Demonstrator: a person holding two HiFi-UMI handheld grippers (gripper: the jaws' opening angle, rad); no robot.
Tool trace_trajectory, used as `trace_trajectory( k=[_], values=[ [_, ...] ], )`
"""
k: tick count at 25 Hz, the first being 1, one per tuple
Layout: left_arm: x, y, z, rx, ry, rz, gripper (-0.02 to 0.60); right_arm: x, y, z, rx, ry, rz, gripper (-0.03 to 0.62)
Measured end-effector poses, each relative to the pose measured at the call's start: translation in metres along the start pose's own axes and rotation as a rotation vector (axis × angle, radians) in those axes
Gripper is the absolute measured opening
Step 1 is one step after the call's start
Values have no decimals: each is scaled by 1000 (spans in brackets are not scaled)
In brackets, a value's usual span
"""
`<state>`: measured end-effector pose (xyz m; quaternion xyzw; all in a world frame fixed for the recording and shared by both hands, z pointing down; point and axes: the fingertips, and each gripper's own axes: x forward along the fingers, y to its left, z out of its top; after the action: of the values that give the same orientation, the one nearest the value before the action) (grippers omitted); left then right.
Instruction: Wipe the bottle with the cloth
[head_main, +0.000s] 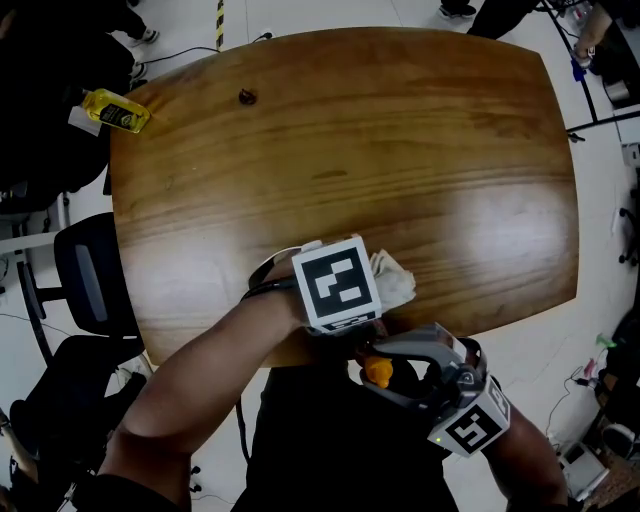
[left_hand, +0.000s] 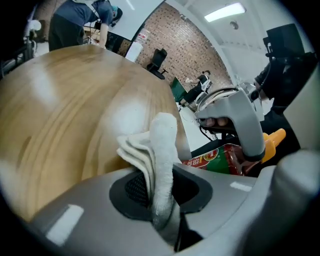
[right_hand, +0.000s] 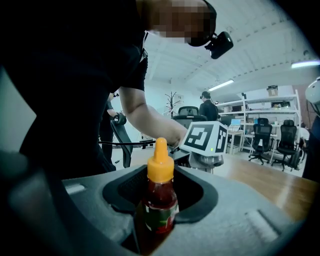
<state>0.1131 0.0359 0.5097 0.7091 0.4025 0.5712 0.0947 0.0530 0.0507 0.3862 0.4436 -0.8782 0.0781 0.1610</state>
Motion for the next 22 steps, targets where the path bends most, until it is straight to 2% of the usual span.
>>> trace_trajectory(
  k=[1,2,8,10,12,15,18,20,22],
  values=[
    [-4,3,1,-33,-37,12,98,0,-2,0,3,-2,-8,138],
    [-10,5,6,-75,-110,16,98,0,-4,-1,11,-7,-21,138],
    [-88,11,16,-378,-633,20,98,2,-14,-1,64,-27,-56,138],
    [-116,1,10,-439,-778,28,98,2,-13,-5,90,-27,-56,138],
    [-141,-16,3,-459,-900,54,98,3,-11,-9,101,-14,-47,138],
    [-166,-59,-2,-410,-996,114,98,4,-9,-12,65,16,-14,138],
    [-172,-102,-3,-350,-1000,219,98,4,-9,-12,36,19,6,140],
    [-178,-118,-1,-331,-1025,299,98,6,-12,-10,18,11,7,140],
    [-185,-127,3,-326,-1063,344,98,10,-15,-8,4,3,6,140]
  ],
)
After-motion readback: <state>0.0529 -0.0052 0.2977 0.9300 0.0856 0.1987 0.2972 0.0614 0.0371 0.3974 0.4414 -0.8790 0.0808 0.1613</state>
